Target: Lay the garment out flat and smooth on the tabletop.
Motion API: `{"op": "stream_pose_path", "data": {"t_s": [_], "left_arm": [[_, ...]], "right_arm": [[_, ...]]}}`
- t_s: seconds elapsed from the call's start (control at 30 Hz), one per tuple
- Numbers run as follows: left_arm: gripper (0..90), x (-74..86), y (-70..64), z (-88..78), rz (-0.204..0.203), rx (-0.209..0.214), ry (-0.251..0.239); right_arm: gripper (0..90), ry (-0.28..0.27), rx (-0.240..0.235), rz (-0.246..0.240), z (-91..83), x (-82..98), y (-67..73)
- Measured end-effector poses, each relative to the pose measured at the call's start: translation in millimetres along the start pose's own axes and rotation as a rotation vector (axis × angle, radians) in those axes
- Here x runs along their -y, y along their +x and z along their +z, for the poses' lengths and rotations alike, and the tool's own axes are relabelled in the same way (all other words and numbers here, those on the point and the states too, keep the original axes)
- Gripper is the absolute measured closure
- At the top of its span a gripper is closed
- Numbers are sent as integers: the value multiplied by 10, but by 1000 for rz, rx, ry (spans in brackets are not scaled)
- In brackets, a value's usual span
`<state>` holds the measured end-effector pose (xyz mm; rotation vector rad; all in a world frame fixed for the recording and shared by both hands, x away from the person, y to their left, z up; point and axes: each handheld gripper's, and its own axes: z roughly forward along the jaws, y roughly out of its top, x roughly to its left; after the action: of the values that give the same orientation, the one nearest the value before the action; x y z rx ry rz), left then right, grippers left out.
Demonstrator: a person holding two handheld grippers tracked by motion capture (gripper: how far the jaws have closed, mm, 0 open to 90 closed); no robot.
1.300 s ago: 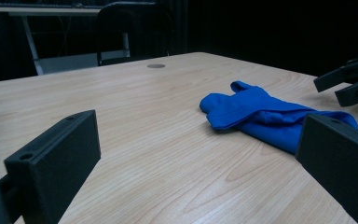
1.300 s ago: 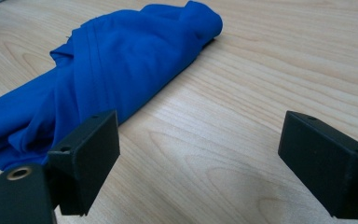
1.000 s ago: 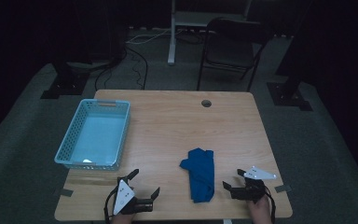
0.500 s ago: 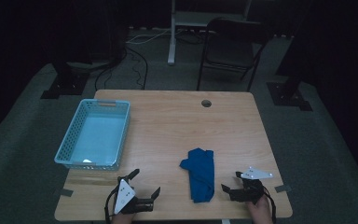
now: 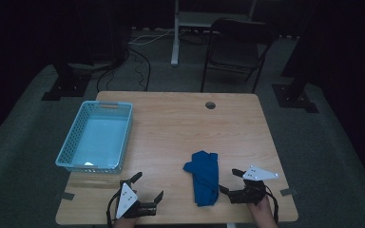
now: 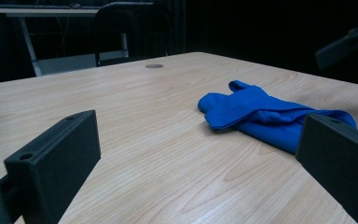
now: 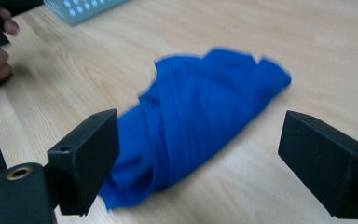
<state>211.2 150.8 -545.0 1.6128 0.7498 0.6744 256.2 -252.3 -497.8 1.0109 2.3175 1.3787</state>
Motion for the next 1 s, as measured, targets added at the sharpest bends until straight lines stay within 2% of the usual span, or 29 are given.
{"op": "stream_pose_path", "data": {"t_s": [0.27,0.53,0.6,0.63,0.67,0.77,0.83,0.9,0.93,1.0], "left_arm": [[1,0,12,-1,-15,0,-3],[0,1,17,0,-20,1,-4],[1,2,23,0,-28,3,-6],[1,2,24,0,-29,4,-6],[1,2,24,0,-27,5,-6],[0,1,18,-1,-19,6,-5],[0,1,15,0,-15,7,-5],[1,1,15,-1,-15,7,-5],[1,1,15,-1,-15,7,-5],[0,2,19,0,-17,10,-6]], "right_arm": [[120,-61,17,-45,43,-433,47],[120,-85,-80,30,223,-784,32],[120,-93,-110,34,295,-833,41],[120,-104,-131,22,343,-845,50],[120,-90,-134,7,395,-858,59],[169,-6,-81,-55,588,-883,123],[224,36,-100,-71,719,-876,153],[254,79,-99,-93,851,-864,193],[254,79,-99,-93,851,-864,193],[293,133,-106,-113,1010,-836,227]]}}
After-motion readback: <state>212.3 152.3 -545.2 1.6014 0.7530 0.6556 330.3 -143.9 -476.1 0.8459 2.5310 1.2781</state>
